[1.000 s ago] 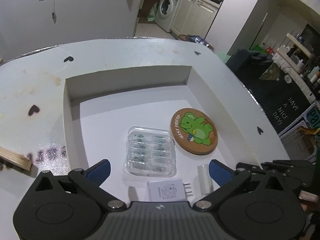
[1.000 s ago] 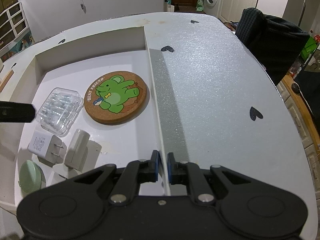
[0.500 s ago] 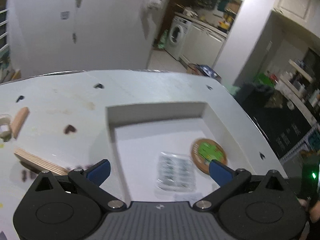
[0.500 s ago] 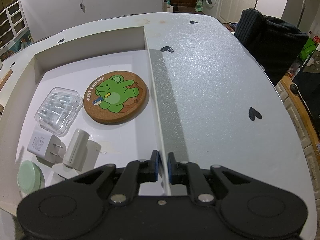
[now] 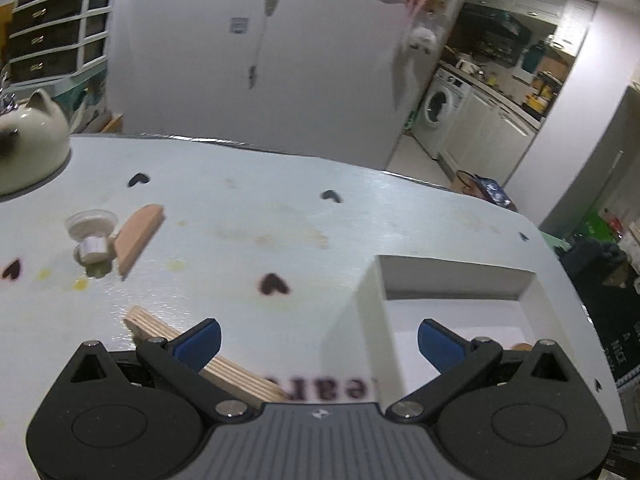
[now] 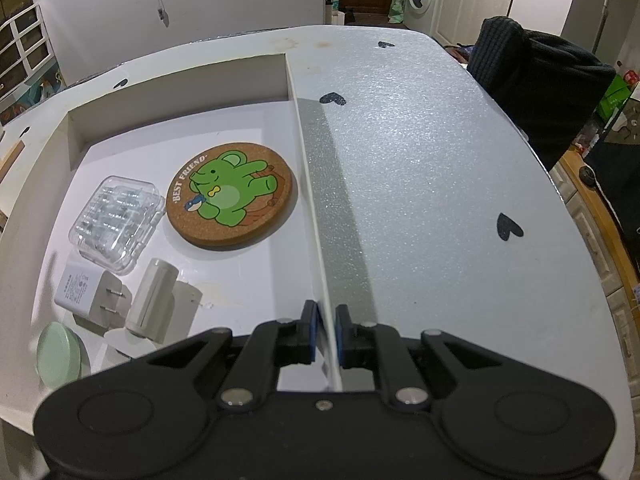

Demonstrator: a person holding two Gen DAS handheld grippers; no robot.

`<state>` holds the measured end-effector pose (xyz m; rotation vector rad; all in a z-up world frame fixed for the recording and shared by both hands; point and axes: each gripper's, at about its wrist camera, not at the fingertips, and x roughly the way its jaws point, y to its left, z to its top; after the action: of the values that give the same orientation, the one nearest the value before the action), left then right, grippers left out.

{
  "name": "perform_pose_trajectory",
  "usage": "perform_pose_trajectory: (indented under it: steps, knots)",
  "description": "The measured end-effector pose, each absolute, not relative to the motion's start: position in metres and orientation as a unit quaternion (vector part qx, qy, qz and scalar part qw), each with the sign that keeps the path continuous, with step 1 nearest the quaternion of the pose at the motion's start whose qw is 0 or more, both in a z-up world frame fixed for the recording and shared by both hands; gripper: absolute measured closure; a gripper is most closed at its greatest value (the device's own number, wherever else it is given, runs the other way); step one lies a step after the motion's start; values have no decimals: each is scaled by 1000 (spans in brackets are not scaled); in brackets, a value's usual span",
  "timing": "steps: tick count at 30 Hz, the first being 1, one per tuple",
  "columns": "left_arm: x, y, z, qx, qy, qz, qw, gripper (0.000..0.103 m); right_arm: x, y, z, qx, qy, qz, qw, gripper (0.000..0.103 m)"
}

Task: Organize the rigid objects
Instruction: 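Move the left tool back toward the wooden block on the table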

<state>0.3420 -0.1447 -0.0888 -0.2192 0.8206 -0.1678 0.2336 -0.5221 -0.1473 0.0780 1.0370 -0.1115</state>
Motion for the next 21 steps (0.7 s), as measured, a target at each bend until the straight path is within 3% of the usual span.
perform_pose_trajectory:
  steps: [21]
  knots:
    - [323, -122, -139, -147, 434, -75, 886, 0, 234, -522, -148, 36, 496, -54, 866, 92]
